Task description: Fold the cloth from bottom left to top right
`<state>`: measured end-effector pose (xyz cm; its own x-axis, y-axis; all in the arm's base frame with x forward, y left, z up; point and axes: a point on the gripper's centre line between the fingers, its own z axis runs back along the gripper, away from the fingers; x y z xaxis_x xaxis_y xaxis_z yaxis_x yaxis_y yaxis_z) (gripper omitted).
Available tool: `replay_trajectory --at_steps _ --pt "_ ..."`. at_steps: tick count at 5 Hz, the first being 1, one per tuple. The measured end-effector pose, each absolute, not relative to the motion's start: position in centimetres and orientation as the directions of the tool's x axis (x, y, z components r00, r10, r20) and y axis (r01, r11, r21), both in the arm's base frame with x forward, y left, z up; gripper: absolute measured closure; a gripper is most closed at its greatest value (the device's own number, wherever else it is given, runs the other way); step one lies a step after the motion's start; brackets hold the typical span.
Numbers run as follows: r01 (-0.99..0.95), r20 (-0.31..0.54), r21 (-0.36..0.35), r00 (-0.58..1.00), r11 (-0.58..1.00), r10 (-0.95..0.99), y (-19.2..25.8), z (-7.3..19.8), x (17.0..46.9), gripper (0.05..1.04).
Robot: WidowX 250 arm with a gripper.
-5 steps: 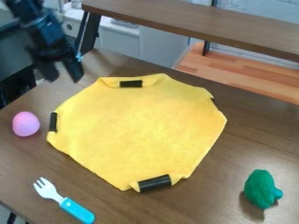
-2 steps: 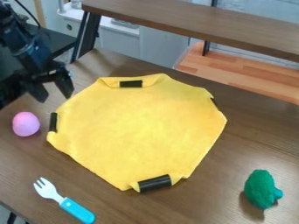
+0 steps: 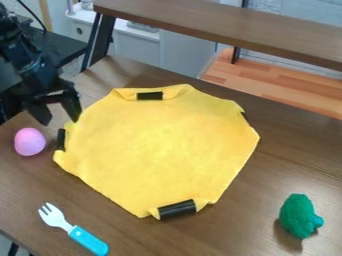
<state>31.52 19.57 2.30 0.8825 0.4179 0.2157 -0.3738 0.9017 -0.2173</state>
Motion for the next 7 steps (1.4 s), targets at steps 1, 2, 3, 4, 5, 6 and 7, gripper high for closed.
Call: replay_trajectory --at_steps 1,2,3,4,5,6,7 --pt "-0.385 0.209 -0.189 0.883 0.903 0.421 19.9 1.5 31.3 0.083" --pt "-0.371 0.215 -0.162 0.891 0.914 0.400 19.6 1.0 31.4 0.083" --pt "-0.360 0.202 -0.129 0.903 0.924 0.380 19.1 -0.1 31.1 0.125" --pt "-0.354 0.211 -0.089 0.907 0.931 0.365 19.4 -0.4 30.9 0.418" --pt "-0.355 0.210 -0.076 0.908 0.932 0.363 19.2 -0.7 30.6 0.711" --pt "-0.369 0.156 -0.152 0.907 0.917 0.391 18.1 -0.6 30.4 0.922" --pt "-0.399 0.071 -0.249 0.901 0.882 0.427 16.8 0.5 30.5 1.018"
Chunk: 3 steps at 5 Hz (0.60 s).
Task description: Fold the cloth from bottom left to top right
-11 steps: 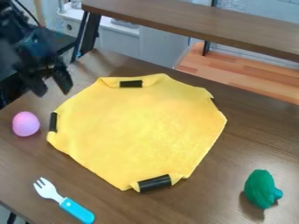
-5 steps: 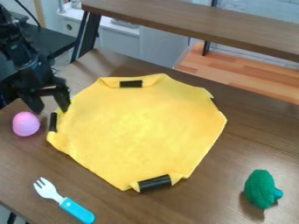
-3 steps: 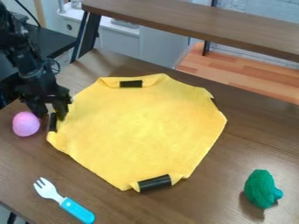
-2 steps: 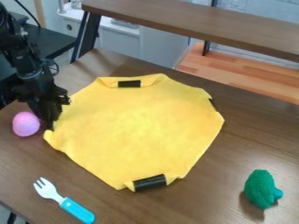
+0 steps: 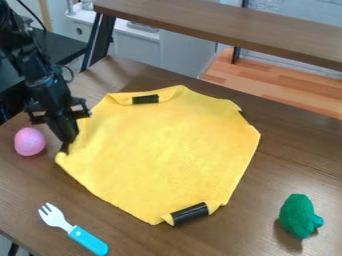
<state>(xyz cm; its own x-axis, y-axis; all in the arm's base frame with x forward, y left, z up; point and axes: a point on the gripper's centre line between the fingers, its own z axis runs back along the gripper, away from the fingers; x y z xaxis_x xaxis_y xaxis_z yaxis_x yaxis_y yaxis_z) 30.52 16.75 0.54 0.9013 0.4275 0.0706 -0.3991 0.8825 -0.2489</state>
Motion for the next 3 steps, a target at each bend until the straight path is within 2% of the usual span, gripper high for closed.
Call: replay_trajectory --at_steps 1,3 --pt "-0.429 0.008 -0.309 0.891 0.849 0.453 15.6 1.2 30.6 1.033" --pt "-0.435 0.023 -0.343 0.882 0.832 0.471 13.0 4.0 33.2 1.033"
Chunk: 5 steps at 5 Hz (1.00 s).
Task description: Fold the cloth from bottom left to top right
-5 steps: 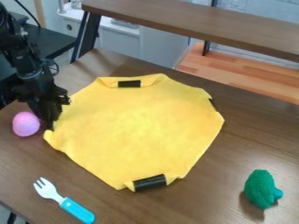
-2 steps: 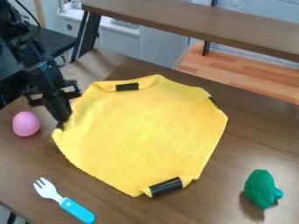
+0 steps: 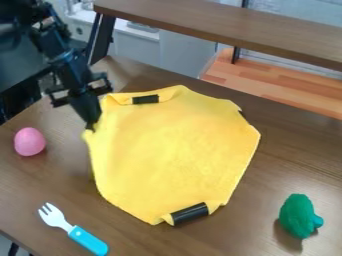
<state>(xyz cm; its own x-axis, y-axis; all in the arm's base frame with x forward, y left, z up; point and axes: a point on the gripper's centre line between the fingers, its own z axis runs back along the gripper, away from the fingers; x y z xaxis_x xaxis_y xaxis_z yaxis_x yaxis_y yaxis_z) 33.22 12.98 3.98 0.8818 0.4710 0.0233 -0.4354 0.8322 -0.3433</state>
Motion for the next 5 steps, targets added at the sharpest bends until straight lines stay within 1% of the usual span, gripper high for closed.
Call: replay_trajectory --at_steps 2,5 --pt "-0.429 0.050 -0.377 0.876 0.821 0.480 9.1 6.1 37.6 1.033" --pt "-0.431 0.046 -0.401 0.872 0.808 0.488 2.4 7.0 44.4 1.033"
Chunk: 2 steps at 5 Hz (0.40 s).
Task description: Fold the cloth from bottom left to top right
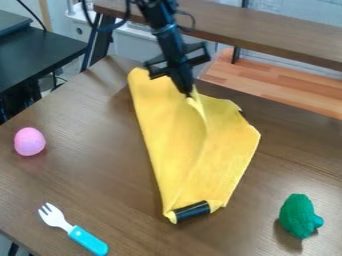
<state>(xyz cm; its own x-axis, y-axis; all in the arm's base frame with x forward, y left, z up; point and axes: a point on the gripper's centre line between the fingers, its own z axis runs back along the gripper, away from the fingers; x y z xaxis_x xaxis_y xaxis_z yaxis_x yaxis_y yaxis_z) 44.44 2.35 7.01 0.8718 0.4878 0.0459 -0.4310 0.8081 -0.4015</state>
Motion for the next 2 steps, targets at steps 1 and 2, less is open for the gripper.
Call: replay_trajectory --at_steps 1,2 --pt "-0.415 0.057 -0.402 0.878 0.816 0.475 -0.2 7.5 46.4 1.033" --pt "-0.402 0.064 -0.395 0.885 0.826 0.461 -2.3 7.3 48.1 1.014"
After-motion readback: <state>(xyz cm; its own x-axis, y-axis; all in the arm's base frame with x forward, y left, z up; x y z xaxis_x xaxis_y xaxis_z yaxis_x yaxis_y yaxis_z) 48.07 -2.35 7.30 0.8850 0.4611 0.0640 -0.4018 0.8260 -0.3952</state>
